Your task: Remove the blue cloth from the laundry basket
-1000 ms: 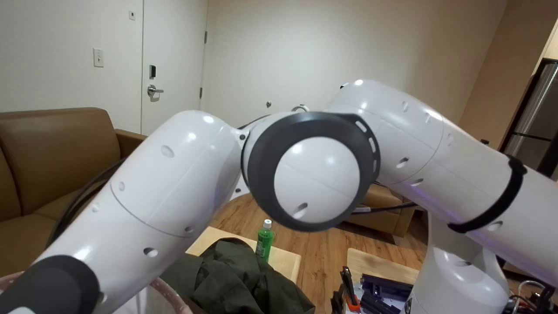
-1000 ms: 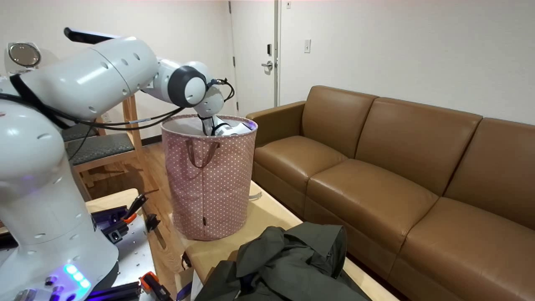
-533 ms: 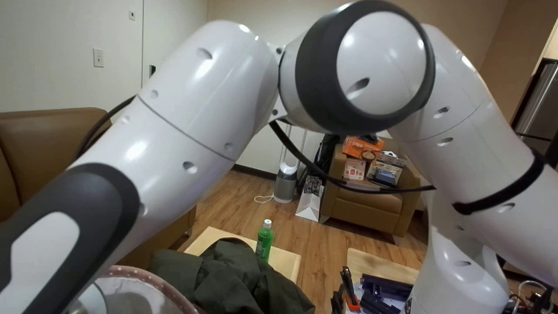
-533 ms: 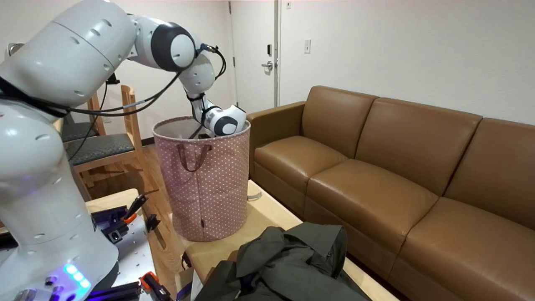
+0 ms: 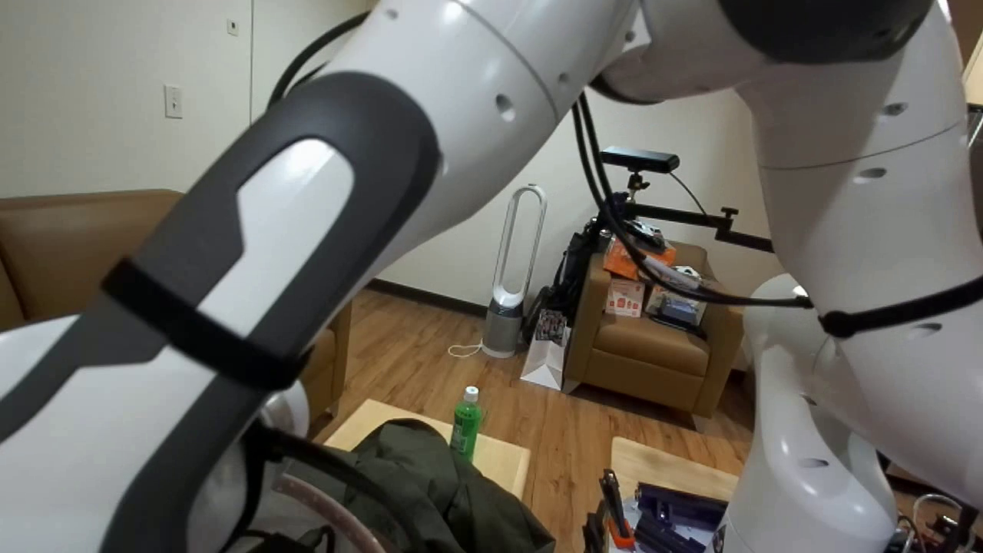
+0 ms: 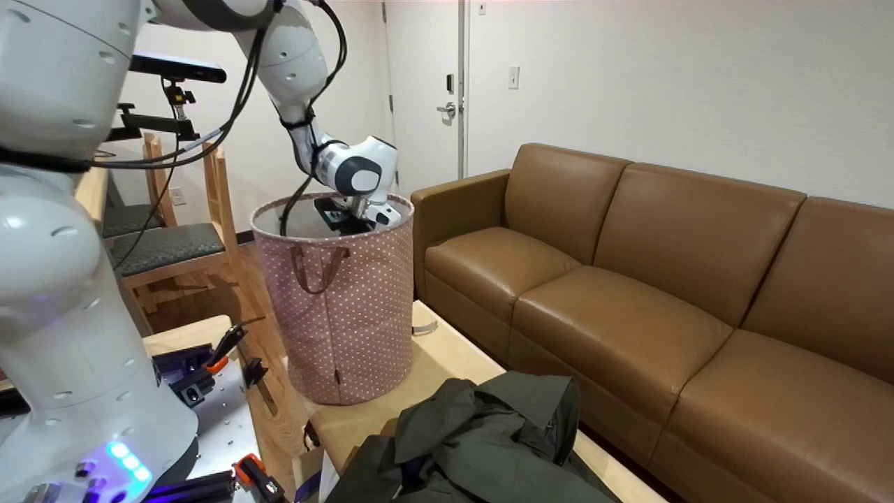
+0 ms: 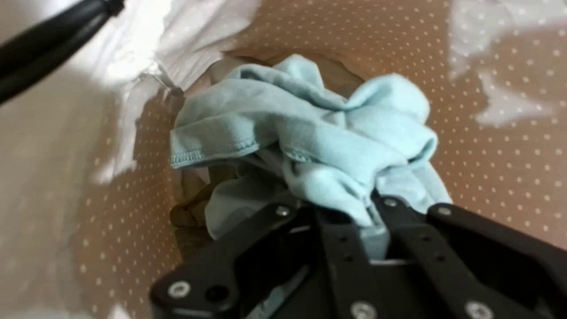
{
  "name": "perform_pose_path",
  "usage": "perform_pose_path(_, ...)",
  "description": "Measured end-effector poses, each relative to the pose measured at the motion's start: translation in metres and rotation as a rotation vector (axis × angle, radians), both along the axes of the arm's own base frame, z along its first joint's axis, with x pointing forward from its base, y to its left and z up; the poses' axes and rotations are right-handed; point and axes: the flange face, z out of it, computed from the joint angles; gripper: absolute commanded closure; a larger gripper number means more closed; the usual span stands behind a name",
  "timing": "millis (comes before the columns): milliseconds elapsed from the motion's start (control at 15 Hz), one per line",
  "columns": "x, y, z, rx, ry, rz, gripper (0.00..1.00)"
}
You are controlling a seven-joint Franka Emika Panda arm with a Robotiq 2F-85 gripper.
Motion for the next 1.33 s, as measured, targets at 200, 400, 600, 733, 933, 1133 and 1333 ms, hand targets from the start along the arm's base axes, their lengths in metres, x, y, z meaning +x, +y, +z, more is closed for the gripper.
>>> perform_pose_path(200,-0.018,-0.015,0.045,0.003,-0.07,0.004,0.97)
perform_pose_path(400,-0.033,-0.025,0.093,0.01,-0.14,0.011,0.97)
perform_pose_path(600,-0.044,-0.03,0.138,0.024,-0.215,0.018,0.97)
perform_pose_path(733,-0.05,-0.032,0.168,0.031,-0.263,0.03,0.97)
perform_pose_path(933,-0.058,-0.034,0.214,0.049,-0.335,0.037,0.97)
perform_pose_path(1133,-0.068,-0.044,0.259,0.06,-0.404,0.005,0.97)
perform_pose_path(1333,-0.079,-0.063,0.303,0.06,-0.456,-0.066,0.97)
